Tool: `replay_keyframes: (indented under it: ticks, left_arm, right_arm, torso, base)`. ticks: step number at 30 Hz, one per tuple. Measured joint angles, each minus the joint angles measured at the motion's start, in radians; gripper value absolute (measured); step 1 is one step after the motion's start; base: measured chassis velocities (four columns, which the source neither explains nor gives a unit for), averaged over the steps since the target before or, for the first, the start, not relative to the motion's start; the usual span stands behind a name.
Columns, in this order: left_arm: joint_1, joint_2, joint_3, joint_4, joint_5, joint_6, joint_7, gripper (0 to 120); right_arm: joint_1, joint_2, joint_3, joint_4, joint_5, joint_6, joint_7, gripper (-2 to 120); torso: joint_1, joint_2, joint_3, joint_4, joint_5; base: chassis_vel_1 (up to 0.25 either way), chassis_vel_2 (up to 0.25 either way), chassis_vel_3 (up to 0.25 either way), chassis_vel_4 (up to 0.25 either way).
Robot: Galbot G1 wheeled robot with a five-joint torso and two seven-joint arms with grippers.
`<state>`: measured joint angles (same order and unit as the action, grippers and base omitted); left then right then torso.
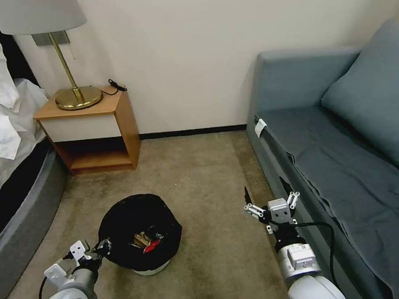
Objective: Pick up the trash bin, then pick up the garbage on the floor and place it into the trash bin.
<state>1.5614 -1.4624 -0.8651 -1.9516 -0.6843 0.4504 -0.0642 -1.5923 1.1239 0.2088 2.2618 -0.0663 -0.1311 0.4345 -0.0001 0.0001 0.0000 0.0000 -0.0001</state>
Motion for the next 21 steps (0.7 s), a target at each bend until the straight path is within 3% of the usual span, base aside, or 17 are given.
replay_keyframes:
  ticks: [5, 7, 11, 12, 14, 16, 17, 21]
  left_arm:
    - [0.034, 0.002, -0.01, -0.027, 0.096, -0.064, 0.072, 70]
    - [0.038, 0.002, -0.011, -0.03, 0.105, -0.069, 0.078, 71]
    - [0.09, -0.001, -0.026, -0.061, 0.192, -0.169, 0.171, 93]
    - [0.09, -0.001, -0.026, -0.061, 0.192, -0.169, 0.171, 93]
    - [0.112, -0.002, -0.032, -0.069, 0.222, -0.22, 0.222, 98]
    - [0.135, -0.005, -0.041, -0.074, 0.264, -0.314, 0.314, 100]
    - [0.135, -0.005, -0.041, -0.074, 0.264, -0.314, 0.314, 100]
    - [0.166, -0.018, -0.039, -0.103, 0.291, -0.505, 0.405, 100]
  right_arm:
    - [-0.044, 0.02, 0.021, 0.014, -0.018, -0.002, 0.0, 100]
    - [-0.047, 0.021, 0.023, 0.015, -0.019, -0.002, 0.0, 100]
    - [-0.081, 0.039, 0.04, 0.035, -0.029, -0.002, 0.003, 100]
    - [-0.081, 0.039, 0.04, 0.035, -0.029, -0.002, 0.003, 100]
    - [-0.095, 0.049, 0.045, 0.04, -0.039, -0.001, 0.005, 100]
    - [-0.116, 0.071, 0.05, 0.047, -0.055, 0.004, 0.015, 100]
    - [-0.116, 0.071, 0.05, 0.047, -0.055, 0.004, 0.015, 100]
    - [-0.166, 0.121, 0.059, 0.063, -0.115, 0.01, 0.042, 100]
  torso:
    - [0.0, 0.0, 0.0, 0.0, 0.0001]
    - [0.0, 0.0, 0.0, 0.0, 0.0]
    - [0.0, 0.0, 0.0, 0.0001, 0.0002]
    - [0.0, 0.0, 0.0, 0.0001, 0.0002]
    - [0.0, 0.0, 0.0, 0.0001, 0.0001]
    - [0.0, 0.0, 0.0, 0.0001, 0.0001]
    - [0.0, 0.0, 0.0, 0.0001, 0.0001]
    - [0.0, 0.0, 0.0, 0.0, 0.0002]
  base:
    - [0.0, 0.0, 0.0, 0.0]
    - [0.0, 0.0, 0.0, 0.0]
    - [0.0, 0.0, 0.0, 0.0]
    - [0.0, 0.0, 0.0, 0.0]
    - [0.0, 0.0, 0.0, 0.0]
    - [0.0, 0.0, 0.0, 0.0]
    - [0.0, 0.0, 0.0, 0.0]
    - [0.0, 0.0, 0.0, 0.0]
